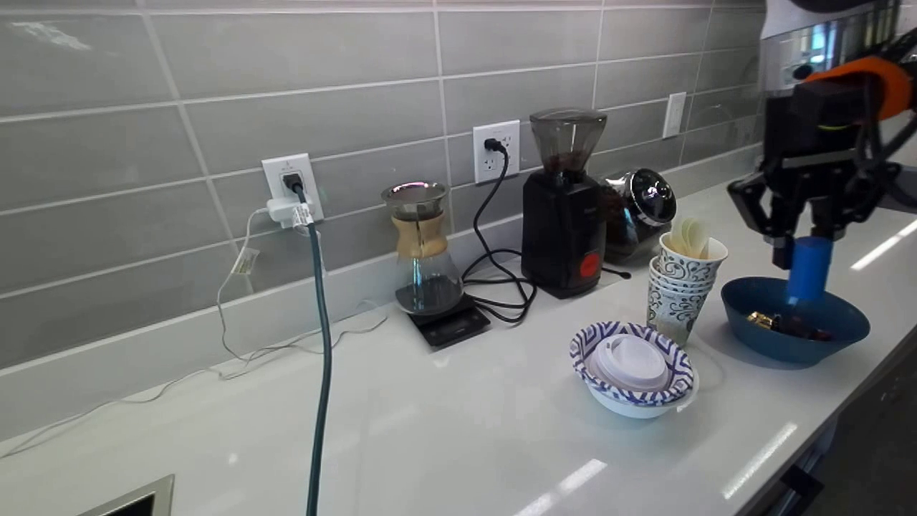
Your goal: Put the blue block in the blue bowl.
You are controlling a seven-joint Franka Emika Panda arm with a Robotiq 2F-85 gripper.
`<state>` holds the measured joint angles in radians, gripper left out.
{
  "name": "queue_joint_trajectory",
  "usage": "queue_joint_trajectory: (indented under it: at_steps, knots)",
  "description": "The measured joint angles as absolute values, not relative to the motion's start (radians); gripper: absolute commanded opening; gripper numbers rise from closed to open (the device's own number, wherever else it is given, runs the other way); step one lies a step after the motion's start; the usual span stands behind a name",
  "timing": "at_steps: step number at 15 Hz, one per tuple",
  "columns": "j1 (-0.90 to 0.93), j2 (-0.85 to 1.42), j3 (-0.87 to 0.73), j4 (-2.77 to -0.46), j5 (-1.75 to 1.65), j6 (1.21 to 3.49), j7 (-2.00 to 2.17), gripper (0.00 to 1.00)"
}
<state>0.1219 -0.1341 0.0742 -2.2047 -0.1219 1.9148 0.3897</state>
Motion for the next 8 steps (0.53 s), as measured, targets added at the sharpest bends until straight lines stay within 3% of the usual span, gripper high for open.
queue_joint_trajectory:
  at_steps: [6,7,8]
  knots:
    - [0.071,-0.197,0.053,-2.269,-0.122,1.914,0.391,0.32]
    - [0.071,-0.197,0.054,-2.27,-0.122,1.914,0.392,0.08]
    - [0.071,-0.197,0.054,-2.271,-0.122,1.914,0.392,0.08]
